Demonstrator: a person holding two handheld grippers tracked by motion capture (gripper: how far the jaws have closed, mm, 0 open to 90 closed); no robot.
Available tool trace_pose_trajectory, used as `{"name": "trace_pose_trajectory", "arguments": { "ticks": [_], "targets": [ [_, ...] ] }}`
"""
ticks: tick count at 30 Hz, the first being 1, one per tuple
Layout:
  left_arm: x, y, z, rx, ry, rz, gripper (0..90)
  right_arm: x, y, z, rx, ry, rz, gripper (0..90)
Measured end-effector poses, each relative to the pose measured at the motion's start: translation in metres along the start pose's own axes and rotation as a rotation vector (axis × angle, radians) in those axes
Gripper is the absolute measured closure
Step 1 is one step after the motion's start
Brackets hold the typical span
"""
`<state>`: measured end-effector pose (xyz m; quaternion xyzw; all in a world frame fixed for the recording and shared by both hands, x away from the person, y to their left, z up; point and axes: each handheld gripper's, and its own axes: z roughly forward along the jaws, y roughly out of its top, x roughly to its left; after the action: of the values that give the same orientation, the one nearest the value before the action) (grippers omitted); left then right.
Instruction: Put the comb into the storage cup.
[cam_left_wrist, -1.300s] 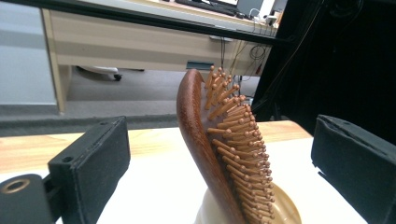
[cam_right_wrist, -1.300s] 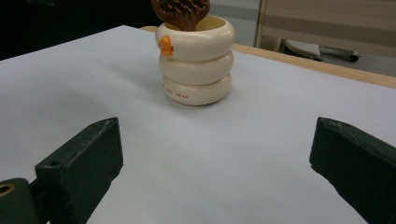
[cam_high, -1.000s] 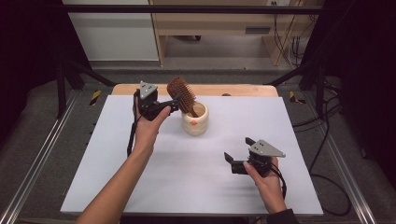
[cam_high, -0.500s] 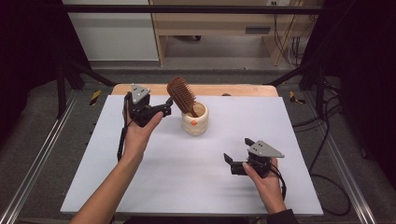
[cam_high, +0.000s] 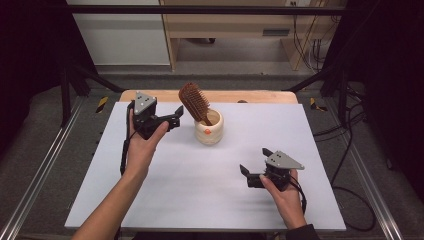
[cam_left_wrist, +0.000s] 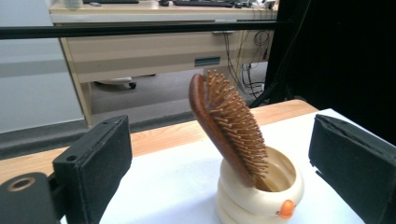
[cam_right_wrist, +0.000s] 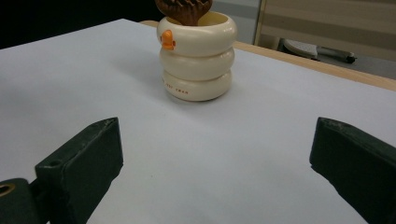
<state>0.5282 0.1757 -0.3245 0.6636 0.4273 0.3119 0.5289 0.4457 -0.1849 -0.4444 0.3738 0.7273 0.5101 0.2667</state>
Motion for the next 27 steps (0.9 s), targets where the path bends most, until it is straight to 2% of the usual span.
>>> {"name": "trace_pose_trajectory", "arguments": {
  "ticks": [7, 16, 20, 27],
  "targets": [
    [-0.004, 0.002, -0.004, -0.017, -0.011, 0.023, 5.6, -0.001, 0.0, -0.001, -0.002, -0.004, 0.004, 3.2],
    [-0.007, 0.005, -0.011, -0.041, -0.061, 0.027, 4.2, -0.002, 0.0, -0.002, -0.004, -0.008, 0.006, 3.3],
    [-0.005, 0.006, -0.017, -0.052, -0.064, 0.012, 3.4, -0.003, 0.0, -0.003, -0.007, -0.013, 0.007, 3.3],
    [-0.003, 0.014, -0.034, -0.072, -0.089, 0.02, 3.5, -0.002, 0.001, -0.004, -0.011, -0.016, 0.006, 3.3]
  ]
}}
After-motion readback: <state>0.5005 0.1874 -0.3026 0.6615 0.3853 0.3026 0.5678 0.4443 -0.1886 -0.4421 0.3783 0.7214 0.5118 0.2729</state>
